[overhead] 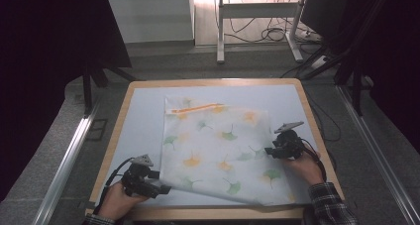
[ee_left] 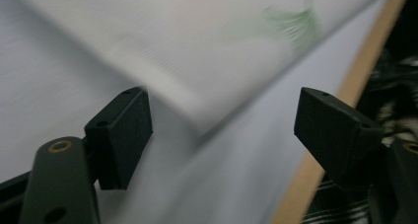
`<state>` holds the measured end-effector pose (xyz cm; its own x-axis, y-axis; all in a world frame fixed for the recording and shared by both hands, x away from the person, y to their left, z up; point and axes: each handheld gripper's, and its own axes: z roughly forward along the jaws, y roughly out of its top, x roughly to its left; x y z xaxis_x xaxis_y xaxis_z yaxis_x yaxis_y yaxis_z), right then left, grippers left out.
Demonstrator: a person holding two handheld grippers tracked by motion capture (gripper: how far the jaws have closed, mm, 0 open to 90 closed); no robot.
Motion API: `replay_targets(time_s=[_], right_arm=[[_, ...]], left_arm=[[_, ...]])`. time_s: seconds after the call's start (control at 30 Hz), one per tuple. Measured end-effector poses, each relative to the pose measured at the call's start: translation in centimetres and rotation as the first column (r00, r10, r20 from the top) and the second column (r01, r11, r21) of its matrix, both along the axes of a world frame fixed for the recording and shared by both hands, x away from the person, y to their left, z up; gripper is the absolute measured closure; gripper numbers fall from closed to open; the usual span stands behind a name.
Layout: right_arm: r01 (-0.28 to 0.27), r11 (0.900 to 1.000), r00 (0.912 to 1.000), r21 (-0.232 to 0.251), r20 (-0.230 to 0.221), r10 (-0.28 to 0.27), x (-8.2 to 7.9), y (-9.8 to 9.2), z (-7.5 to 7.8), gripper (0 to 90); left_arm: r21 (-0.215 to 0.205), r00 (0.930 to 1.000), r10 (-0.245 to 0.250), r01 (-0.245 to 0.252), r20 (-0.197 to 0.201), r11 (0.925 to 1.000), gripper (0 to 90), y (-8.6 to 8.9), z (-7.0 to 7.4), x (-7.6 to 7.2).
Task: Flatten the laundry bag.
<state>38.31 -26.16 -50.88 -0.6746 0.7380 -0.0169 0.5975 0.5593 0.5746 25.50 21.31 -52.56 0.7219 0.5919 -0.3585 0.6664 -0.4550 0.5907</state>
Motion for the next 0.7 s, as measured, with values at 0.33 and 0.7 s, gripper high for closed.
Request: replay_targets(time_s=[0.33, 0.7], right_arm=[[-0.003, 1.0, 1.0, -0.003, 0.001, 0.003, 0.1, 0.1, 0.0, 50.0], [0.005, 1.0, 0.9994, -0.021, -0.035, -0.006, -0.2, 0.1, 0.5, 85.2]], left_arm=[[-0.19, 0.9246, -0.035, 0.114, 0.379, 0.9751, 67.2, -1.4, 8.9, -1.4], [0.069, 0.9681, 0.138, -0.155, 0.209, 0.9855, 46.2, 1.9, 5.7, 0.1]])
